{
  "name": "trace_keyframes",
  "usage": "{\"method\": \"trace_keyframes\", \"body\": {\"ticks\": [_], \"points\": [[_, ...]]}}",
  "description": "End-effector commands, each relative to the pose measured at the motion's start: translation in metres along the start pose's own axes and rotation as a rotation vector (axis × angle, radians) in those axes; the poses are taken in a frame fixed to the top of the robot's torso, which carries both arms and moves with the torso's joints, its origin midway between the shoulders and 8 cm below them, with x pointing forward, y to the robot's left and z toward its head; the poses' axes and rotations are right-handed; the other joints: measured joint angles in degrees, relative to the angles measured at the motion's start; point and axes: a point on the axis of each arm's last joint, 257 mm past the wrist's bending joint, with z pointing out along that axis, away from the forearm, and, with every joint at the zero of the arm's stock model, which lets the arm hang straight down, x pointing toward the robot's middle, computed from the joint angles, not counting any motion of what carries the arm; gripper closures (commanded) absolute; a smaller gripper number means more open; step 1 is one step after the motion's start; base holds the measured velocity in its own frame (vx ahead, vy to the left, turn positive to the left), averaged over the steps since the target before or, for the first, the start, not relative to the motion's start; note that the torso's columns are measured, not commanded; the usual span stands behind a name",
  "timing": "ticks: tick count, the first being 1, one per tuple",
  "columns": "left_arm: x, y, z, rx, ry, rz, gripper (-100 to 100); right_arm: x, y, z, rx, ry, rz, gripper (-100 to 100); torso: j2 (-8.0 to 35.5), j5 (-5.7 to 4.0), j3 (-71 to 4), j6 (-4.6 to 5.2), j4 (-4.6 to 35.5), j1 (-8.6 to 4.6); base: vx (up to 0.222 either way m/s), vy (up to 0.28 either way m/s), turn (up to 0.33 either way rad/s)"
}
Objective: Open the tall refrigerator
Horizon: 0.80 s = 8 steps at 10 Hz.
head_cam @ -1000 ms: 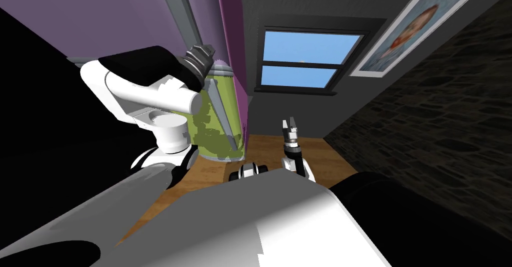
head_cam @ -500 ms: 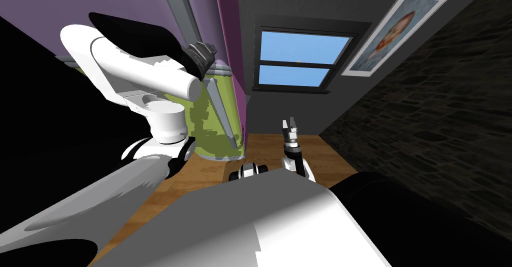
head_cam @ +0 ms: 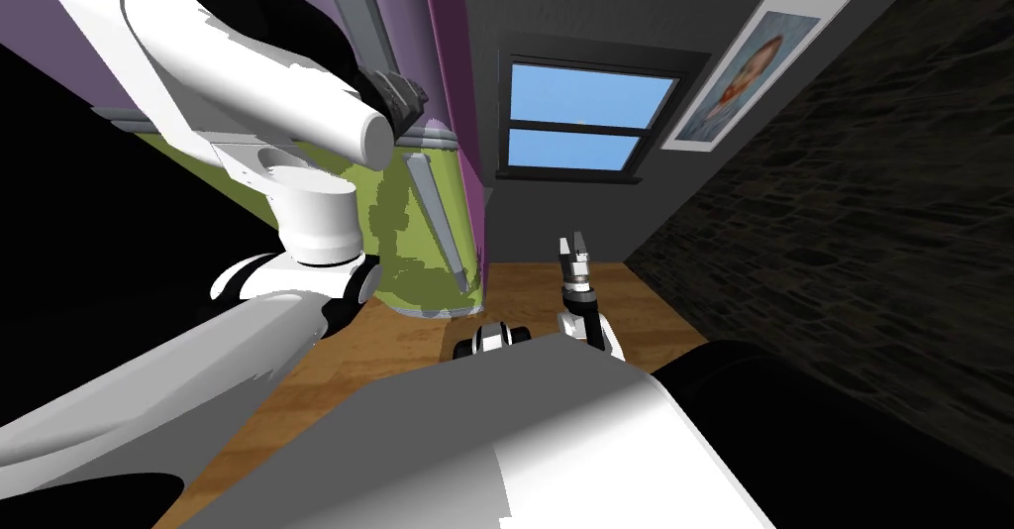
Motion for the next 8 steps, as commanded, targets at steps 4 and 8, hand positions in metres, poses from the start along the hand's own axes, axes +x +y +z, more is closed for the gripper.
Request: {"method": "trace_keyframes", "body": {"ticks": [4, 8], "points": [[-0.017, 0.007, 0.01, -0.108, 0.047, 0.06, -100, 0.0, 0.0, 0.0, 0.0, 0.0, 0.0, 0, 0.0, 0.01, 0.0, 0.0, 0.0, 0.01, -0.046, 0.025, -0.058], [-0.03, 0.009, 0.009, -0.159, 0.068, 0.088, -100, 0.0, 0.0, 0.0, 0.0, 0.0, 0.0, 0, 0.0, 0.01, 0.0, 0.0, 0.0, 0.02, -0.042, 0.024, -0.045]]}}
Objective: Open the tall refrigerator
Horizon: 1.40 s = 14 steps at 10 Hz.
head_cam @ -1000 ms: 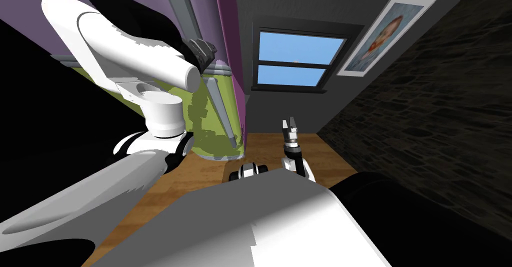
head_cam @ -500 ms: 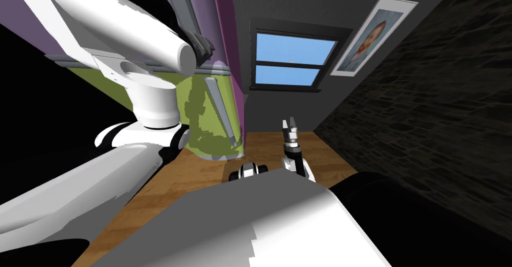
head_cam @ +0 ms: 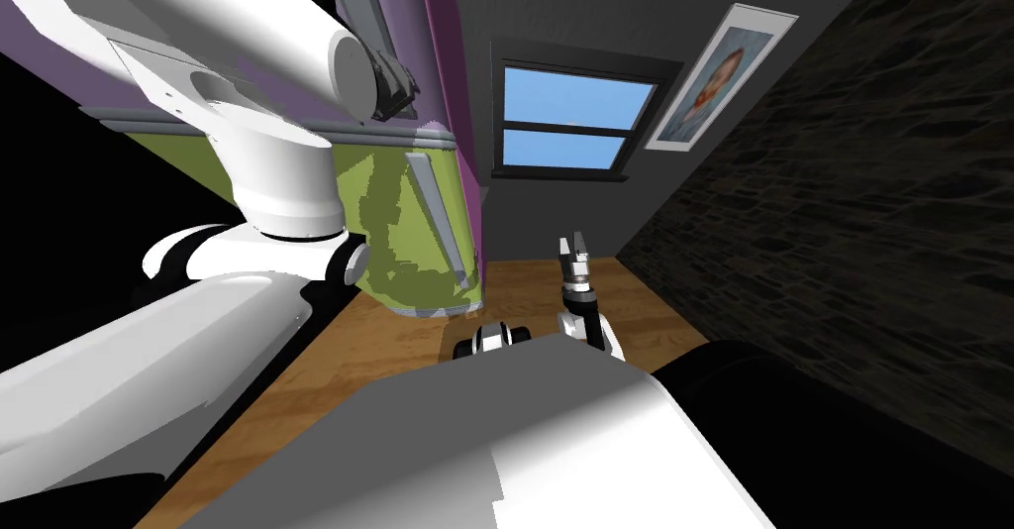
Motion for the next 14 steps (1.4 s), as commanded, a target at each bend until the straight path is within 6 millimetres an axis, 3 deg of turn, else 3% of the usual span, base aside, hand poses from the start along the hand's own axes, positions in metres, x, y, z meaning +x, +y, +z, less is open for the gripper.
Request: {"method": "trace_keyframes", "body": {"ticks": [1, 3, 4, 8, 9, 14], "points": [[-0.004, 0.001, -0.001, -0.012, 0.005, 0.007, -100, 0.0, 0.0, 0.0, 0.0, 0.0, 0.0, 0, 0.0, 0.0, 0.0, -0.01, 0.0, 0.0, -0.016, 0.01, -0.008], [-0.007, 0.001, -0.002, -0.016, 0.004, 0.008, -100, 0.0, 0.0, 0.0, 0.0, 0.0, 0.0, 0, -0.4, -0.02, -0.2, 0.0, -0.1, -0.07, 0.078, -0.002, -0.02], [-0.007, 0.001, -0.002, -0.017, 0.004, 0.008, 100, 0.0, 0.0, 0.0, 0.0, 0.0, 0.0, 0, -0.2, -0.01, -0.2, 0.0, -0.1, -0.03, 0.006, 0.001, 0.014], [0.009, -0.041, -0.025, 0.105, 0.065, -0.001, 100, 0.0, 0.0, 0.0, 0.0, 0.0, 0.0, 0, 0.5, 0.25, 0.4, 0.03, 0.1, 0.45, -0.196, 0.227, -0.053], [0.009, -0.041, -0.025, 0.105, 0.065, -0.001, 100, 0.0, 0.0, 0.0, 0.0, 0.0, 0.0, 0, 0.3, 0.18, 0.2, -0.02, 0.1, 0.2, -0.163, 0.235, -0.038], [0.028, -0.09, -0.061, 0.259, 0.138, -0.006, 100, 0.0, 0.0, 0.0, 0.0, 0.0, 0.0, 0, 0.3, 0.35, 0.1, -0.16, 0.2, 0.69, -0.19, 0.276, -0.05]]}}
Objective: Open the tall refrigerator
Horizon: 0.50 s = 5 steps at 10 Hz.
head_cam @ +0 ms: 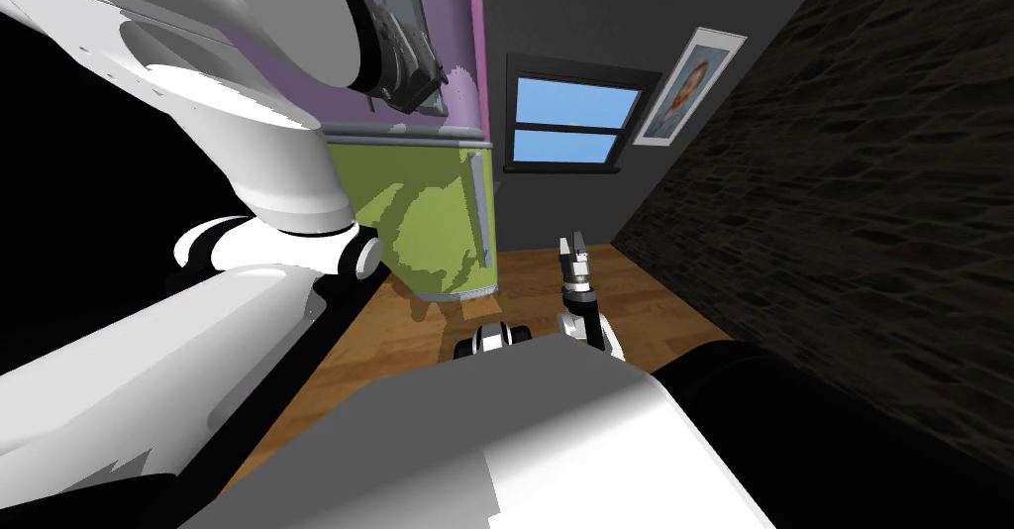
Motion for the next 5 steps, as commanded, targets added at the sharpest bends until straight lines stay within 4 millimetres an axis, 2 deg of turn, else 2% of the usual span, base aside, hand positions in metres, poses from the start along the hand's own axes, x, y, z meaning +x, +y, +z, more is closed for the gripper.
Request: {"method": "trace_keyframes", "body": {"ticks": [1, 2, 3, 4, 5], "points": [[0.008, -0.027, -0.015, 0.079, 0.031, -0.004, 100, 0.0, 0.0, 0.0, 0.0, 0.0, 0.0, 0, 0.1, 0.02, 0.1, -0.04, 0.0, 0.01, -0.333, 0.291, -0.049], [0.007, -0.023, -0.011, 0.064, 0.023, 0.001, 100, 0.0, 0.0, 0.0, 0.0, 0.0, 0.0, 0, 0.2, -0.08, 0.2, 0.0, 0.0, -0.32, -0.169, 0.118, -0.022], [0.016, -0.033, -0.016, 0.093, 0.049, 0.002, 100, 0.0, 0.0, 0.0, 0.0, 0.0, 0.0, 0, -0.3, -0.37, -0.2, 0.07, 0.0, -1.04, -0.06, 0.136, -0.019], [0.02, -0.043, -0.02, 0.123, 0.063, -0.001, 100, 0.0, 0.0, 0.0, 0.0, 0.0, 0.0, 0, -0.7, -0.61, -0.5, 0.3, -0.1, -1.22, -0.129, 0.279, -0.067], [0.02, -0.043, -0.02, 0.123, 0.063, -0.001, 100, 0.0, 0.0, 0.0, 0.0, 0.0, 0.0, 0, -0.4, -0.51, -0.3, 0.34, -0.1, -0.89, -0.104, 0.254, -0.071]]}}
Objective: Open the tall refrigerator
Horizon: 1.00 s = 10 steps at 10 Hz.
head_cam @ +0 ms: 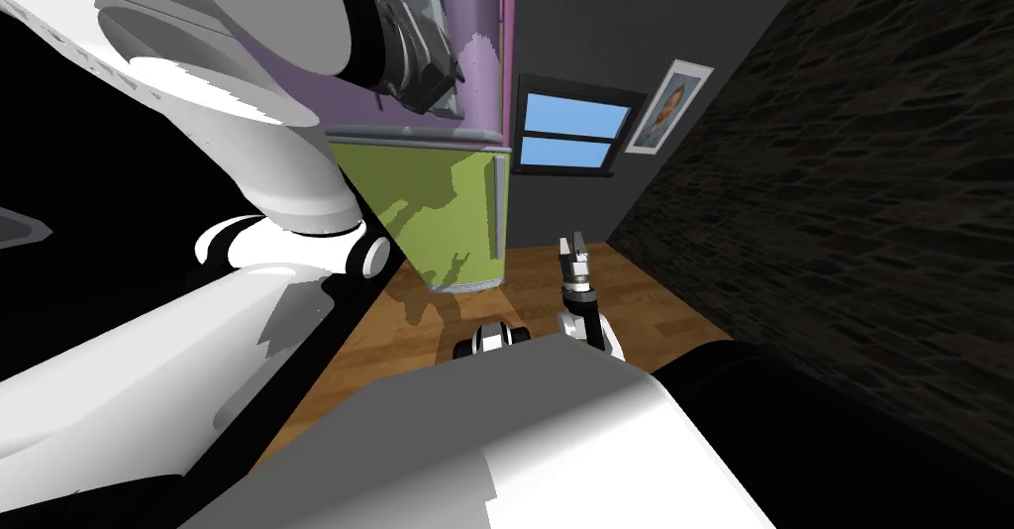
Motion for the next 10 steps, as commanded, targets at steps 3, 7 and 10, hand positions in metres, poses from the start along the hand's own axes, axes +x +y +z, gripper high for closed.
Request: {"method": "trace_keyframes", "body": {"ticks": [3, 7, 10], "points": [[0.009, -0.028, -0.011, 0.088, 0.03, -0.006, 100, 0.0, 0.0, 0.0, 0.0, 0.0, 0.0, 0, 0.2, 0.31, 0.2, -0.17, 0.0, 0.52, -0.092, 0.251, -0.051], [0.022, -0.057, -0.026, 0.179, 0.072, -0.01, 100, 0.0, 0.0, 0.0, 0.0, 0.0, 0.0, 0, 0.1, 0.35, 0.1, -0.3, 0.0, 0.41, -0.097, 0.232, -0.045], [0.03, -0.076, -0.037, 0.239, 0.099, -0.011, 100, 0.0, 0.0, 0.0, 0.0, 0.0, 0.0, 0, 0.2, 0.32, 0.1, -0.27, 0.0, 0.35, -0.114, 0.251, -0.044]]}}
